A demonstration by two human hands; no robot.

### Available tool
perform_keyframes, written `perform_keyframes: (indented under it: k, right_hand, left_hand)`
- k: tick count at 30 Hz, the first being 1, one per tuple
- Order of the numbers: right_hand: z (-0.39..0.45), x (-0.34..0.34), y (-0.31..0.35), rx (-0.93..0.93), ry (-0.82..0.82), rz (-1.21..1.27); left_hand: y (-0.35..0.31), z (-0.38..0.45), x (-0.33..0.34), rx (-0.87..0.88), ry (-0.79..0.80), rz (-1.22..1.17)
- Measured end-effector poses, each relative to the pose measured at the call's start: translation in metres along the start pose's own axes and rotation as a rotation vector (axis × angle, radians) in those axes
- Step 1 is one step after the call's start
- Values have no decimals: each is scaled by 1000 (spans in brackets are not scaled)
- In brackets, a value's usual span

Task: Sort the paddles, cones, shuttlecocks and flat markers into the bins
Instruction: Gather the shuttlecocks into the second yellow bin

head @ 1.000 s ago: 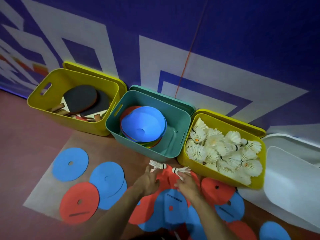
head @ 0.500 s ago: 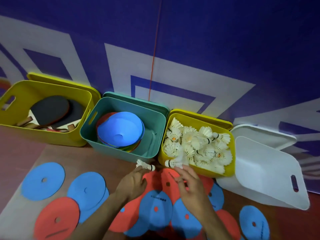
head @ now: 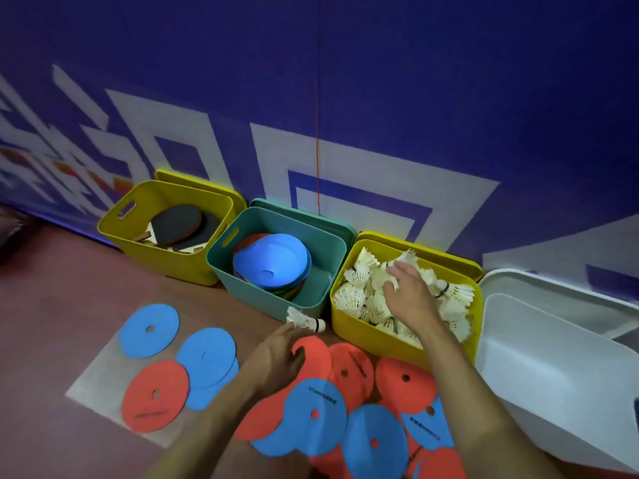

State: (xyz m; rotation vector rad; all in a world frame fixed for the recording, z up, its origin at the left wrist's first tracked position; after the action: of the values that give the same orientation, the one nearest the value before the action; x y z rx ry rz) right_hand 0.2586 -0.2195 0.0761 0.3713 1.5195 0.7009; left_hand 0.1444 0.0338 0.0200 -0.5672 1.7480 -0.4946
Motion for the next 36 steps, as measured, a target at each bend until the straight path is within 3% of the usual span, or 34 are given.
perform_keyframes:
  k: [4, 10, 21, 29, 36]
  right_hand:
    - [-60, 10, -2, -59, -53, 246]
    - [-165, 28, -36, -66, -41, 372]
    - [-231, -4, -109, 55, -192, 388]
    - [-241, -24, -114, 56, -162, 400]
    - [-214, -32, -111, 23, -145, 287]
  left_hand:
    - [-50, 4, -19, 86, -47, 8]
    - [-128, 55, -28, 112, -97, 117]
    - [-207, 129, 41, 96, 96, 354]
    - [-210, 136, 61, 92, 207, 320]
    - [-168, 151, 34, 62, -12, 324]
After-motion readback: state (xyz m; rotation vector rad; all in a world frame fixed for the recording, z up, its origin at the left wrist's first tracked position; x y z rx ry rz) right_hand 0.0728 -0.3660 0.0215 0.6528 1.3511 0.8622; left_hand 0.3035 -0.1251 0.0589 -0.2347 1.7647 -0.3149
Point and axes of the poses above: each hand's wrist, its own z-axis towards the middle knuckle, its own x-axis out of the palm, y = z × x, the point moved 5 cm from there along z, towards the middle knuckle, and after that the axes turned 13 degrees about -x, right-handed, at the moved point
